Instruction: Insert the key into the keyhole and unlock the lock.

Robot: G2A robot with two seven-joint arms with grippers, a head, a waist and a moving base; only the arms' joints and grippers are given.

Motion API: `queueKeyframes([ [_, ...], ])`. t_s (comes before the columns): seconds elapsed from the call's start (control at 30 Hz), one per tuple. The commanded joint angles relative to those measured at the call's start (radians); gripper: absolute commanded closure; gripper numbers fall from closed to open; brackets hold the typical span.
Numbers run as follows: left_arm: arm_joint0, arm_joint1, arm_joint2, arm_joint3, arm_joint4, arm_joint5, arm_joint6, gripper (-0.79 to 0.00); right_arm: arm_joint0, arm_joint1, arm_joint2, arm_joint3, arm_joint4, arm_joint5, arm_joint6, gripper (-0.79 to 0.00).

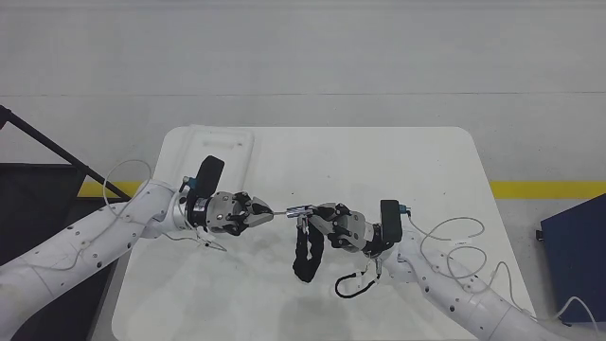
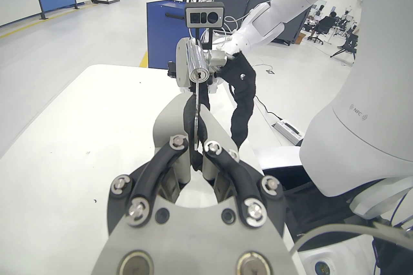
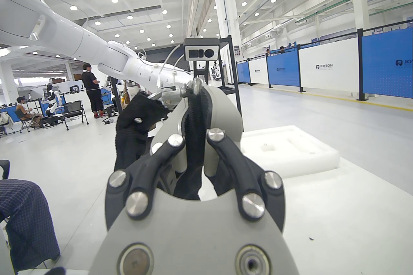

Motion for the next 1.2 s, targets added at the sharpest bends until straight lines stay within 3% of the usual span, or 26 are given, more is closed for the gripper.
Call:
queueKeyframes([
  [0.0, -0.003, -0.001, 0.000, 0.000, -0.005, 0.000, 0.000, 0.000, 0.000, 0.000, 0.000, 0.000, 0.000, 0.000, 0.000, 0.000],
  [1.17, -0.009, 0.010, 0.000, -0.022, 0.009, 0.000, -0.016, 0.000, 0.000, 0.000, 0.000, 0.000, 0.000, 0.000, 0.000, 0.000],
])
